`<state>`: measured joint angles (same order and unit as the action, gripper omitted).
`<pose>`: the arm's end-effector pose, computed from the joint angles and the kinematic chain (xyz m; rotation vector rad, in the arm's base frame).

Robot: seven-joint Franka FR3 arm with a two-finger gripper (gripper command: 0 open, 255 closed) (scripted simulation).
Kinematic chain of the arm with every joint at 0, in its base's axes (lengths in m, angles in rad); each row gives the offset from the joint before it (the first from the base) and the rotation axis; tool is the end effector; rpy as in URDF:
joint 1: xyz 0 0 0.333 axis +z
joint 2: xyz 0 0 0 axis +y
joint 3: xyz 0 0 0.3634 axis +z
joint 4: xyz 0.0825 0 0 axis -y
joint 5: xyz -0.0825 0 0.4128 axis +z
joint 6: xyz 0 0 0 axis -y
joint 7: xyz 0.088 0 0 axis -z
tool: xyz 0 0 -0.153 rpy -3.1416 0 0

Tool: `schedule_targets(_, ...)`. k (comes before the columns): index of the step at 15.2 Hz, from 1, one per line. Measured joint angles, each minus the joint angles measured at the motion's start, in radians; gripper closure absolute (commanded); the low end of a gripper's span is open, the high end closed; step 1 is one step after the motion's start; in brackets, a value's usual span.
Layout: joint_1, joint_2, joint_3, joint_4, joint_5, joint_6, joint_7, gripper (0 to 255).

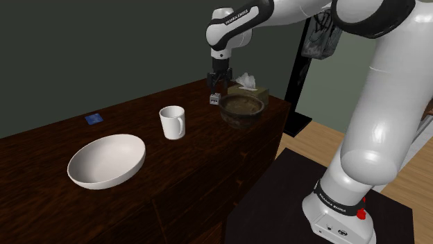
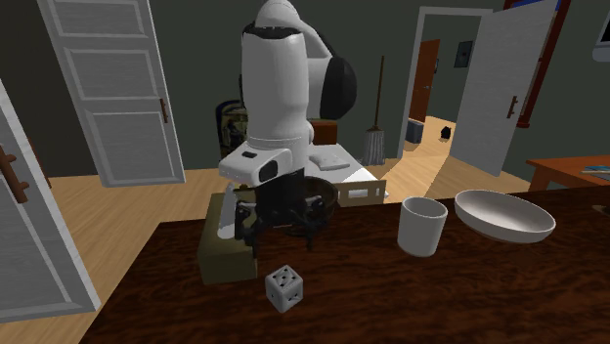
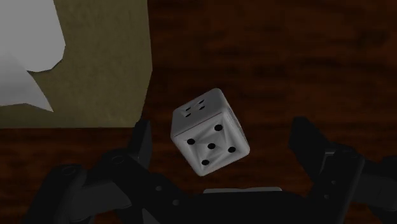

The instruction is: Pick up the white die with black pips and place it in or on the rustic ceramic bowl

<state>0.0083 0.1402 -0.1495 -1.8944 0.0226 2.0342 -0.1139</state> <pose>0.6208 -0.0833 0.4183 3.1403 -0.0564 0.0018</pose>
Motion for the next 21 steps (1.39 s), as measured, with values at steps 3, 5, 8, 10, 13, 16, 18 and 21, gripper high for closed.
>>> schedule_targets(3,-0.005,0.08,0.002,0.076,0.02,0.012,-0.001,0)
schedule_targets(5,-0.005,0.099,0.004,0.079,0.025,0.035,-0.001,0)
schedule_targets(8,-0.004,0.106,0.006,0.053,0.027,0.081,-0.002,0)
schedule_targets(10,-0.005,0.124,0.009,0.052,0.03,0.116,-0.004,0)
schedule_targets(13,-0.011,0.134,0.006,0.044,0.031,0.142,-0.007,0)
schedule_targets(16,-0.011,0.135,0.005,0.038,0.03,0.103,-0.005,0)
schedule_targets(18,-0.011,0.136,0.005,0.038,0.03,0.098,-0.005,255)
schedule_targets(21,-0.011,0.133,0.005,0.04,0.03,0.097,-0.005,255)
